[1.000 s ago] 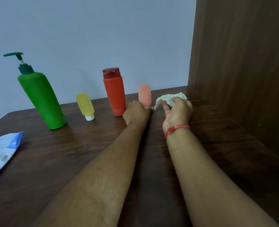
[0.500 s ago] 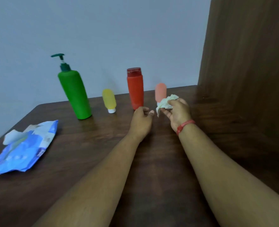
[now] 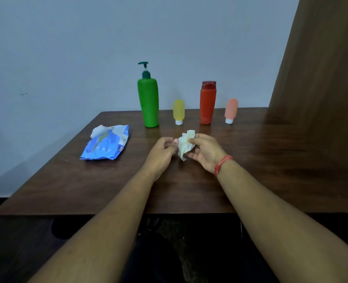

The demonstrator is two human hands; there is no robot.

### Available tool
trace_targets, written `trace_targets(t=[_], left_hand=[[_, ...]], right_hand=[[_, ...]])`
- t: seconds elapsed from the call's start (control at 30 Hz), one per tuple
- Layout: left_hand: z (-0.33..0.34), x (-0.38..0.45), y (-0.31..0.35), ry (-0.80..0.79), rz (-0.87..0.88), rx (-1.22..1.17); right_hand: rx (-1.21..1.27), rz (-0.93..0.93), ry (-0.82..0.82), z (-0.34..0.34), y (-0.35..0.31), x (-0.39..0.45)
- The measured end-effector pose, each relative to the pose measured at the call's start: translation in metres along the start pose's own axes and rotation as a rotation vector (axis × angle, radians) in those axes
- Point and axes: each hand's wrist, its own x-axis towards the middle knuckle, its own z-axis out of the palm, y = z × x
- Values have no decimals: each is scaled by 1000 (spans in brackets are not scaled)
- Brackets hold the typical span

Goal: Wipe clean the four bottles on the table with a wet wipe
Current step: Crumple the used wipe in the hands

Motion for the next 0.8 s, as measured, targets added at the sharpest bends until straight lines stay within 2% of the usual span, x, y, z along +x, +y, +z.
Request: trace_targets(t=[0.17, 0.37, 0.6, 0.7, 0.8], left_hand=[[-12, -21, 6, -93, -13, -75], [-22, -29, 6, -57, 6, -49], [-31, 11, 14, 65, 16, -30], [-38, 43, 16, 78, 54, 3], [-45, 76, 16, 50, 96, 53]], right_hand=[[-27, 14, -51, 15, 3, -26], [-237, -29, -24, 23, 4, -36], [-318, -3, 50, 17, -4, -1], [-410, 9, -19, 16, -15, 33], [-485, 48, -183, 24, -28, 77]])
